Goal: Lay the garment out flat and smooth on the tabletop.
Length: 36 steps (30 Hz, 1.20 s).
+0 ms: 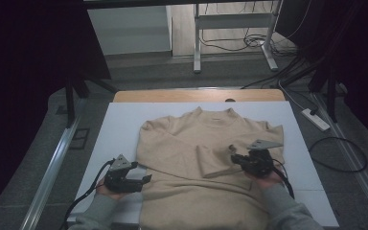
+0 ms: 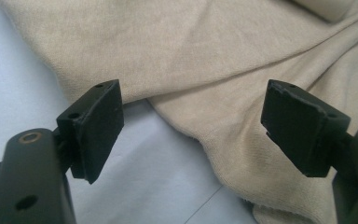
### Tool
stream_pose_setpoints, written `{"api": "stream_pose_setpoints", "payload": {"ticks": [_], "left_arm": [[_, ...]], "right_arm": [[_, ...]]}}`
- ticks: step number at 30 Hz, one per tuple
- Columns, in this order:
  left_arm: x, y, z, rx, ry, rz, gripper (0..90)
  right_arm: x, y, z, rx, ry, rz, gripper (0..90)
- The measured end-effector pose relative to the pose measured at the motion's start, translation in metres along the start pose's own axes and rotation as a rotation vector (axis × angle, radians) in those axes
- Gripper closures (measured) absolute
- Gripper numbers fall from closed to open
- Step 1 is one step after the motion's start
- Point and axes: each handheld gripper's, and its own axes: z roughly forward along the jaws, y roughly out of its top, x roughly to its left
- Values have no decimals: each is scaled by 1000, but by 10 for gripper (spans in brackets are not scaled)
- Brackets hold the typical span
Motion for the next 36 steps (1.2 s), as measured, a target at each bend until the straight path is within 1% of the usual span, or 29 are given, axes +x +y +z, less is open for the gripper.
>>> {"api": "stream_pose_setpoints", "payload": {"ticks": [1, 2, 5, 7, 9, 12, 16, 22, 29, 34, 36], "left_arm": [[0, 0, 0, -1, 1, 0, 210], [0, 0, -1, -2, -1, 2, 210], [-1, 0, 0, -2, -4, 3, 209], [0, 0, 0, -4, -7, 2, 209], [0, 0, 1, -4, -9, 2, 209], [0, 0, 2, -3, -12, 3, 209], [0, 1, 3, 0, -14, 1, 209], [0, 1, 4, 5, -11, 5, 209], [0, 1, 4, 10, -11, 7, 209], [-1, 0, 4, 10, -9, 5, 209], [-1, 0, 4, 11, -8, 6, 209]], "right_arm": [[-6, -4, -6, -2, -10, 30, 845], [-11, -10, -12, -3, -25, 46, 845], [-23, -25, -28, 9, -103, 64, 846], [-31, -33, -38, 6, -131, 94, 845], [-36, -38, -48, 4, -162, 112, 845], [-43, -47, -60, 12, -206, 127, 846], [-50, -53, -62, 29, -225, 146, 846], [-51, -54, -61, 55, -238, 122, 845], [-56, -59, -66, 74, -247, 138, 845], [-61, -65, -75, 94, -278, 153, 845], [-64, -68, -80, 106, -301, 159, 845]]}}
